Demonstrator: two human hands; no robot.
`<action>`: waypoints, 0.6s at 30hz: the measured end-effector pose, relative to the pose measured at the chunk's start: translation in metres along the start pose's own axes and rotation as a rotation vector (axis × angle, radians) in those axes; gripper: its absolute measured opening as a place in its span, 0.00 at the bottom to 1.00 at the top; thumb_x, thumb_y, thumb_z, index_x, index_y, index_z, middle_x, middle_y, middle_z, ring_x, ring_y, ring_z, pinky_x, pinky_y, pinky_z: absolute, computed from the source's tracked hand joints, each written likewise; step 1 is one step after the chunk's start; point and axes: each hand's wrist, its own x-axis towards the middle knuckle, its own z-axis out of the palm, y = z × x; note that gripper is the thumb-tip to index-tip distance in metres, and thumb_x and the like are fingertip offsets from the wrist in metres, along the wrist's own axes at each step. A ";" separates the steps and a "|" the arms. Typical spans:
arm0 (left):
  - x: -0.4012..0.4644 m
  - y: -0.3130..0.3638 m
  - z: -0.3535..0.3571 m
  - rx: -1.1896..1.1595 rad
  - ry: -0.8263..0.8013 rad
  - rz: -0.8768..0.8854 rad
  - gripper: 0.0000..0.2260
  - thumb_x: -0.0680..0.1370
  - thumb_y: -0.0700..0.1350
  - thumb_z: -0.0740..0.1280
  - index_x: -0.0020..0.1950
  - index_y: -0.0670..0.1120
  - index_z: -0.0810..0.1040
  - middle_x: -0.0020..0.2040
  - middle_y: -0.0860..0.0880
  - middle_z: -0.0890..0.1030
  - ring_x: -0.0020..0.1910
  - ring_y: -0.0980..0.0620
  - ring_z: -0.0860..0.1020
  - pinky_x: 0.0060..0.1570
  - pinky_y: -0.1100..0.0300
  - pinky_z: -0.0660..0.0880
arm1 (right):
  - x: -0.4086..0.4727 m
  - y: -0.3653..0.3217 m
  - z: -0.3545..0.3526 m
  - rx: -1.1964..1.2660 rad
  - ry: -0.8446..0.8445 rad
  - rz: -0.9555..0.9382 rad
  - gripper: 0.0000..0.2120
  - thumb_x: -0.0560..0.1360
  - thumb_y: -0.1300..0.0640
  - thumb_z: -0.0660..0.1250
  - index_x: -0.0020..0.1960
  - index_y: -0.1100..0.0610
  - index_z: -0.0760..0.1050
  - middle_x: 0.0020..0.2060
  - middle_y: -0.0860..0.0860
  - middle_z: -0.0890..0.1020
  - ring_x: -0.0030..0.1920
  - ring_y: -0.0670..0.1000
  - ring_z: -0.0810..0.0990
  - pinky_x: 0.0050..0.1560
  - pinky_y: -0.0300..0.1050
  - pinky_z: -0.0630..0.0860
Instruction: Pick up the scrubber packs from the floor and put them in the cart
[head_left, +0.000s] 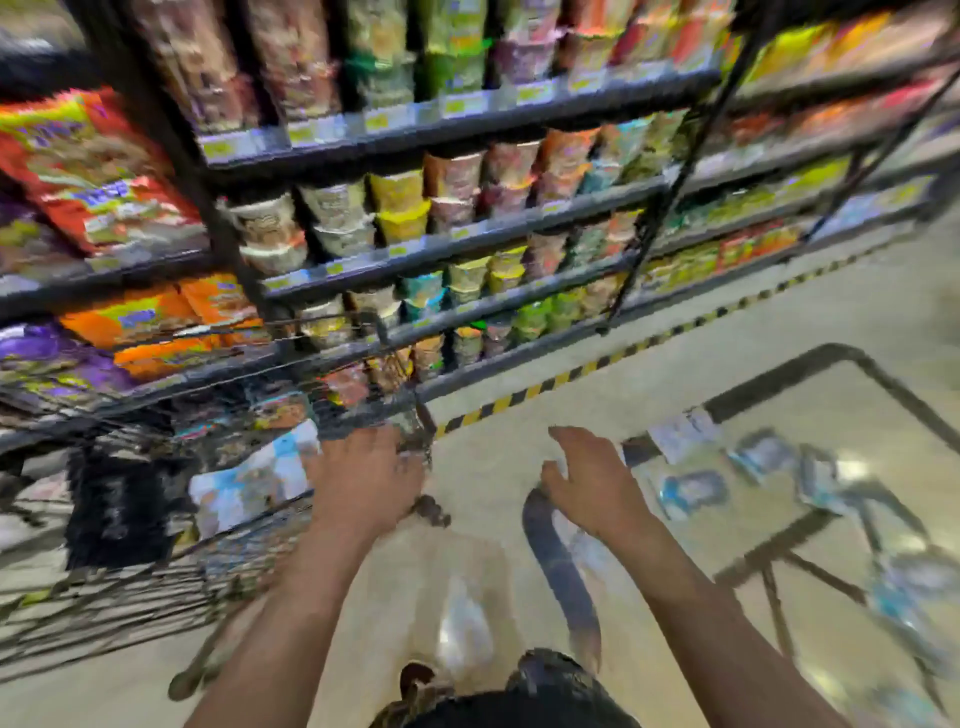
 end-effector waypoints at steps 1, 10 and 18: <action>-0.004 0.032 0.002 0.027 -0.008 0.064 0.22 0.76 0.59 0.57 0.63 0.50 0.78 0.62 0.42 0.81 0.62 0.38 0.78 0.58 0.48 0.73 | -0.017 0.026 -0.011 0.030 0.068 0.032 0.25 0.82 0.53 0.63 0.76 0.61 0.70 0.71 0.59 0.76 0.70 0.62 0.74 0.69 0.54 0.70; -0.072 0.383 0.098 0.249 -0.090 0.747 0.31 0.77 0.64 0.55 0.75 0.50 0.71 0.73 0.43 0.74 0.69 0.37 0.73 0.67 0.40 0.70 | -0.243 0.297 -0.078 0.107 0.389 0.548 0.25 0.74 0.55 0.67 0.68 0.66 0.76 0.60 0.66 0.82 0.57 0.69 0.82 0.57 0.62 0.80; -0.219 0.606 0.221 0.396 -0.296 1.265 0.32 0.79 0.68 0.55 0.78 0.50 0.68 0.76 0.42 0.70 0.74 0.38 0.69 0.71 0.40 0.67 | -0.431 0.448 -0.072 0.262 0.539 1.120 0.27 0.79 0.47 0.66 0.72 0.61 0.72 0.65 0.62 0.78 0.66 0.65 0.75 0.65 0.57 0.71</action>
